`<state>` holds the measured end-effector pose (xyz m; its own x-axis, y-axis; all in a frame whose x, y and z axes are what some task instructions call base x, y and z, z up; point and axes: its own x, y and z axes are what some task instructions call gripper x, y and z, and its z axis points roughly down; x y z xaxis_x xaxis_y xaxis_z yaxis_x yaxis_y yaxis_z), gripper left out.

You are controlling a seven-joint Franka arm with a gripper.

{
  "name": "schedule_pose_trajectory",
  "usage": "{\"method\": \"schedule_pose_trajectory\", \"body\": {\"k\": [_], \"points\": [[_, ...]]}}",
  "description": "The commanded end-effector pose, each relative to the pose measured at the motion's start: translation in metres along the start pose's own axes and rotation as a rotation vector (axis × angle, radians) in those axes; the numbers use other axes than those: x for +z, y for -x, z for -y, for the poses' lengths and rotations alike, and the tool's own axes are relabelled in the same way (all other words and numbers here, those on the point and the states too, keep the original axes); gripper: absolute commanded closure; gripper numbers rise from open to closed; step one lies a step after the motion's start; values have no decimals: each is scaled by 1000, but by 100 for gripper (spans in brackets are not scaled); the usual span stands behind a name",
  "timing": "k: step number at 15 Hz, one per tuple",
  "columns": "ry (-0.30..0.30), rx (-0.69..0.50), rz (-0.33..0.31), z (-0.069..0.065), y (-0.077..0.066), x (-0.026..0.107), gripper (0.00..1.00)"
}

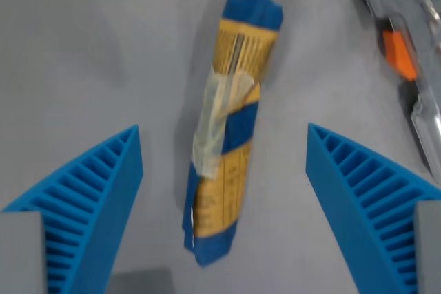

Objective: Pick up the blue bag

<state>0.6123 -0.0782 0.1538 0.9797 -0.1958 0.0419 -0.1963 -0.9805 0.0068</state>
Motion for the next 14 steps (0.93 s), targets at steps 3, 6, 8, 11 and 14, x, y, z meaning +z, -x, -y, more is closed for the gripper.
{"method": "schedule_pose_trajectory", "body": {"k": [3,6,8,11,14], "points": [[-28,83,-13,-7,13,-11,0],[-30,67,-27,-9,20,-14,0],[-30,60,-41,-8,23,-13,0],[-28,55,-49,-7,17,-7,0],[-28,53,-53,-4,17,8,0]]}}
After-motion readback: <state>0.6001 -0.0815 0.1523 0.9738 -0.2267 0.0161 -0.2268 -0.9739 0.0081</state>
